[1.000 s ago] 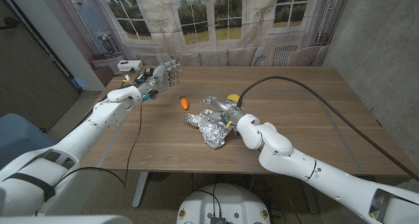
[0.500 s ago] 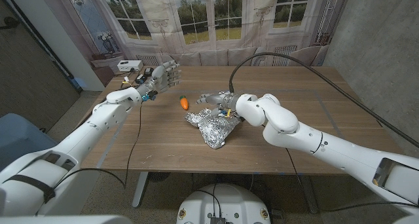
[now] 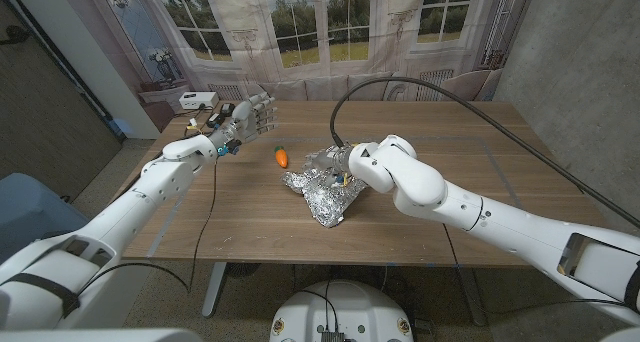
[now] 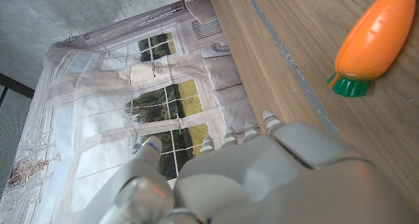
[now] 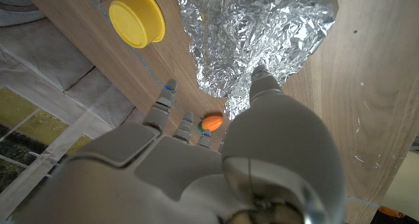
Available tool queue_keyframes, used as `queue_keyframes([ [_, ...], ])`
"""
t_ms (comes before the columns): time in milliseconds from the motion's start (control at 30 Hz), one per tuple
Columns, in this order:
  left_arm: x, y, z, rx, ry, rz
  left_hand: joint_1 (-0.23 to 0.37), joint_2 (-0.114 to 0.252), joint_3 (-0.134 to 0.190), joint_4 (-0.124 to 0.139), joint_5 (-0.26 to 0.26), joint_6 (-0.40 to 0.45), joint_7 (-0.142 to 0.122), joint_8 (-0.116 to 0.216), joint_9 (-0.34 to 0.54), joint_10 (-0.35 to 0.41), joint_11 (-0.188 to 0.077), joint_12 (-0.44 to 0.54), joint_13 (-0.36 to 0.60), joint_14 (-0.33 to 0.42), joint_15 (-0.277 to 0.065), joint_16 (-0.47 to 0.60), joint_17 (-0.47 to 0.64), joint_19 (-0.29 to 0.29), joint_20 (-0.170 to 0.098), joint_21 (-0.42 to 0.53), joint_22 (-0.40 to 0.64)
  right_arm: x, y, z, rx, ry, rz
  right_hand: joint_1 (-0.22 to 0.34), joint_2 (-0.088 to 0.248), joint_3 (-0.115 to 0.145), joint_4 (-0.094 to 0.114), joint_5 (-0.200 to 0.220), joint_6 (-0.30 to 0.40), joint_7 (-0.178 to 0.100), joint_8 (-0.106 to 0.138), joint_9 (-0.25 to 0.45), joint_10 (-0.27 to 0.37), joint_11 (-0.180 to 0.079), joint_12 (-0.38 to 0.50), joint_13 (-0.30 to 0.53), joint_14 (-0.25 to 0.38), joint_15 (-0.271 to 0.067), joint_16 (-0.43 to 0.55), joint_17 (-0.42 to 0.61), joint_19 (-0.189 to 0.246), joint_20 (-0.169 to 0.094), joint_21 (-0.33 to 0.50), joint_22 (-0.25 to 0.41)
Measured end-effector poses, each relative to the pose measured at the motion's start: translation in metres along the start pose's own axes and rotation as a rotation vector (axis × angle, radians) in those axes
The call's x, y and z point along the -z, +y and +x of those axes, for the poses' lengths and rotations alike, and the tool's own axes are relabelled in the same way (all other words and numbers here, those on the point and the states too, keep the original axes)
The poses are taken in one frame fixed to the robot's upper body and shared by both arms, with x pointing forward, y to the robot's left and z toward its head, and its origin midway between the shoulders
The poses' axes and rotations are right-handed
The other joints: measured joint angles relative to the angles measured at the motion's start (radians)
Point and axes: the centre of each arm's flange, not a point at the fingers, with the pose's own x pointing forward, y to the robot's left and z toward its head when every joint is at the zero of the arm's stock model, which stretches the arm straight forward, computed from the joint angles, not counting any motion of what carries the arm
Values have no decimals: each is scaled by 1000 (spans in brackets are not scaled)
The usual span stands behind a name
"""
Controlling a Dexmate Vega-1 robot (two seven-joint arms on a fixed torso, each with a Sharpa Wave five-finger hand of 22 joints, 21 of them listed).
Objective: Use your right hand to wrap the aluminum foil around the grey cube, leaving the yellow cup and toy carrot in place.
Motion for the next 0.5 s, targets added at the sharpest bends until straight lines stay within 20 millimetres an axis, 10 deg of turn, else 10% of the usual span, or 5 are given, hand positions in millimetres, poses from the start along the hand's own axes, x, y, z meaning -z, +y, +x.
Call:
queue_keyframes([
  [500, 3, -10, -7, -15, 10, -8, 0, 0, -4, 4, 0, 0, 0, 0, 0, 0, 0, 0, 0, 0, 0, 0, 0, 0, 0, 0, 0, -5, 3, 19, -49, -31, -159, 83, 33, 53, -26, 8, -107, 0, -4, 0, -2, 3, 5, 0, -20, -20, 5, -14, 61, 0, 0, -1],
])
